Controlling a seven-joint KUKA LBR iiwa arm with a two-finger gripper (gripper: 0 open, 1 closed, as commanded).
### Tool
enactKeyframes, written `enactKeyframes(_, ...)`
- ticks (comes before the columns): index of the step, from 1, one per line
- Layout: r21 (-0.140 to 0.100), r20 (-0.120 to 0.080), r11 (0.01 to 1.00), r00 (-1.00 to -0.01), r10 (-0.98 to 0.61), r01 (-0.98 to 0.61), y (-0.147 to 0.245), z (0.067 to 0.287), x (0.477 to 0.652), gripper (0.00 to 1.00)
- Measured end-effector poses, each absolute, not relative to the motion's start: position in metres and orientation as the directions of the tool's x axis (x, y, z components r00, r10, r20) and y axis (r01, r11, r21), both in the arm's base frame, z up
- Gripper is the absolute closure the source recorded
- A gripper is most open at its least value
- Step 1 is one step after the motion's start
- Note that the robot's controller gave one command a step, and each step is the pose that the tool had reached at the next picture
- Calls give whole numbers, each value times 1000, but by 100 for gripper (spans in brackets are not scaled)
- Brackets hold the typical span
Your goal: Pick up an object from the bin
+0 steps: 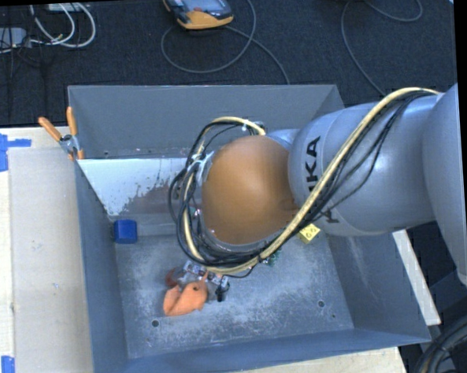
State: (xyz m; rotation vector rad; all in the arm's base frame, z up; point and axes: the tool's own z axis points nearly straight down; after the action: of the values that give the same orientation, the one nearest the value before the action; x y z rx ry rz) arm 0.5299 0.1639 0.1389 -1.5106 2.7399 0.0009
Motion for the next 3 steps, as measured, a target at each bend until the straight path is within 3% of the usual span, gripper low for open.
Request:
enactKeyframes(1,17,11,488,-488,-873,-873,200,157,518,100)
enactKeyframes(2,-7,-14,405,-405,-914,-914,215,143,540,100)
enactKeyframes(3,18,9,381,-380,-925,-925,214,150,532,100)
